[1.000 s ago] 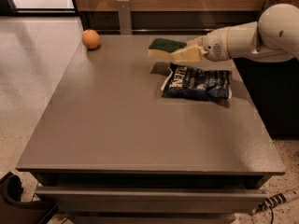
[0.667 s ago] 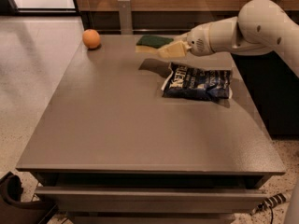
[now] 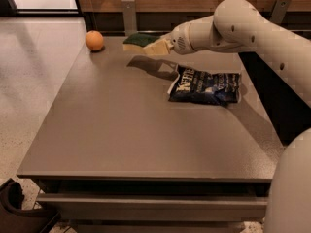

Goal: Move sponge near orange

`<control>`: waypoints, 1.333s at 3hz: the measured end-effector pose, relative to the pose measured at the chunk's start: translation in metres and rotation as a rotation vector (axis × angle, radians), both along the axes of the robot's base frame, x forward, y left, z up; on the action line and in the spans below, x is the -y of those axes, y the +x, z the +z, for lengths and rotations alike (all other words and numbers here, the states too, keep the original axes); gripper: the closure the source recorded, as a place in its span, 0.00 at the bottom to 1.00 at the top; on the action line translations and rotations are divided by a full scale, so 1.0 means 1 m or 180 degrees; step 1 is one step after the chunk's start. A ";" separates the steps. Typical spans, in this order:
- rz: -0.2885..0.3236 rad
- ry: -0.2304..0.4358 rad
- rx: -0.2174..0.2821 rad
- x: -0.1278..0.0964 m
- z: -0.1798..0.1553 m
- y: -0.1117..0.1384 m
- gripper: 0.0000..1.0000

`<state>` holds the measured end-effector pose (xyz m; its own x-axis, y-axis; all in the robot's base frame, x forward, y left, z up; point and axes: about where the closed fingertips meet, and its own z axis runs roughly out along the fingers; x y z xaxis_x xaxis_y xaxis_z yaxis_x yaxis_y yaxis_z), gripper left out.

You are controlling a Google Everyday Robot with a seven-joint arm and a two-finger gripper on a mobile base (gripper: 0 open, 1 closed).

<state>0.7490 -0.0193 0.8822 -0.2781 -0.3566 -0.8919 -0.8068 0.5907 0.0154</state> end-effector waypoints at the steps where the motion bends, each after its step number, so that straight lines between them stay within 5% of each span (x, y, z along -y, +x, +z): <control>1: -0.0118 0.0014 0.0023 -0.020 -0.005 0.021 1.00; 4: -0.0319 0.0038 0.0061 -0.046 -0.018 0.047 1.00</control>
Offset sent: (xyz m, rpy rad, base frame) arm 0.0485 0.0320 -0.0134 0.0166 -0.0178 -0.1108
